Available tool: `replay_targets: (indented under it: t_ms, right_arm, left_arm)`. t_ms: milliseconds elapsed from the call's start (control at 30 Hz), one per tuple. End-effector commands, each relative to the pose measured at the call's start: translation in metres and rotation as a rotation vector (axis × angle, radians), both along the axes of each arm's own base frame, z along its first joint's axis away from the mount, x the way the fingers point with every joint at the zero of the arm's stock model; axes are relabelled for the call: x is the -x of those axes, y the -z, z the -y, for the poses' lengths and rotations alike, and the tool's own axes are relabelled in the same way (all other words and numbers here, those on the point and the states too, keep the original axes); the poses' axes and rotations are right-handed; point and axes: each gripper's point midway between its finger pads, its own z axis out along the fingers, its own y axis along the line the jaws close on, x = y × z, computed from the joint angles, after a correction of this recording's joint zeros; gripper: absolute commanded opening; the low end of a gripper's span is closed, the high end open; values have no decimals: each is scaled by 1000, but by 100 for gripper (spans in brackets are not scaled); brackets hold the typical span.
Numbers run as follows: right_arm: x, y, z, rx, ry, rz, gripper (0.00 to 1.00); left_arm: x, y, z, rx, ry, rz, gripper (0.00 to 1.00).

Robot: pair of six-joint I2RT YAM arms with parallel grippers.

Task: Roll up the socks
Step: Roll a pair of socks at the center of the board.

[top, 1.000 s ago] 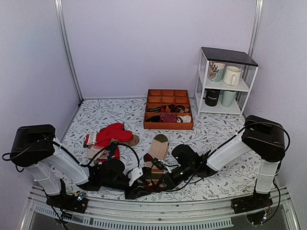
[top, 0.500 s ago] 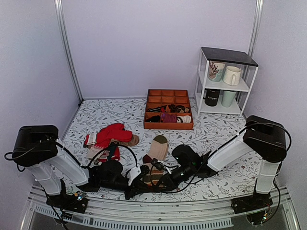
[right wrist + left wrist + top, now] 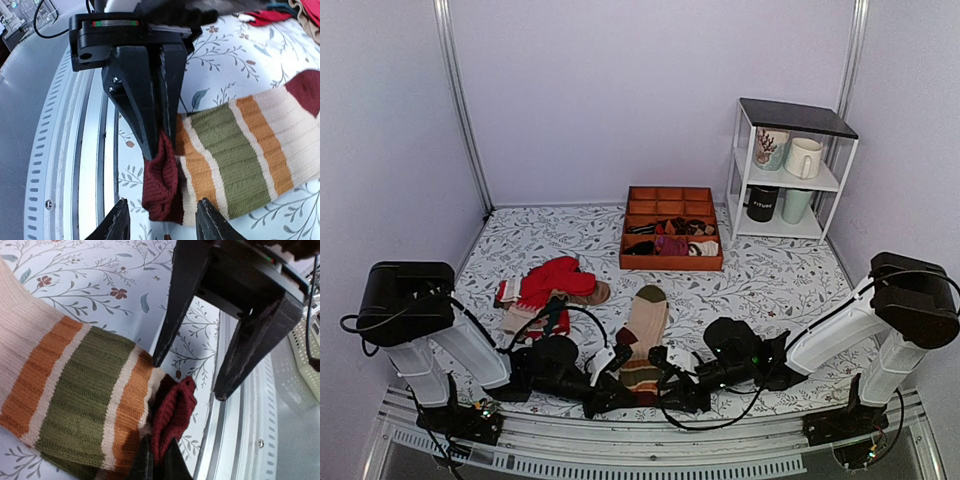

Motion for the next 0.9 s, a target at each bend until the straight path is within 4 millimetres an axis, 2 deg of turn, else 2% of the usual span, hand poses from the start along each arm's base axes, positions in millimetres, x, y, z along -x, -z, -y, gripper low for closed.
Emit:
replay_targets:
  t_ms: [0, 167, 433, 467, 600, 700, 733, 867]
  right_arm:
    - [-5, -6, -14, -38, -35, 104, 46]
    - [-1, 0, -19, -26, -36, 49, 44]
    - [14, 15, -16, 13, -18, -82, 30]
    - [15, 17, -16, 18, -17, -89, 27]
    - [12, 24, -14, 43, 29, -120, 4]
    - [9, 38, -9, 92, 75, -193, 0]
    - [8, 43, -6, 103, 93, -229, 0]
    - [7, 61, 11, 149, 157, -407, 0]
  left_arm:
    - [20, 48, -28, -187, 21, -117, 0]
    - [19, 48, -26, -188, 24, -109, 0]
    - [17, 50, -24, -198, 24, -100, 0]
    - [16, 50, -24, -201, 21, -98, 0]
    - [13, 51, -24, -204, 6, -83, 0]
    - [5, 39, -25, -178, -24, -28, 31]
    - [0, 34, -27, -170, -45, 4, 37]
    - [-12, 3, -34, -129, -86, 147, 72]
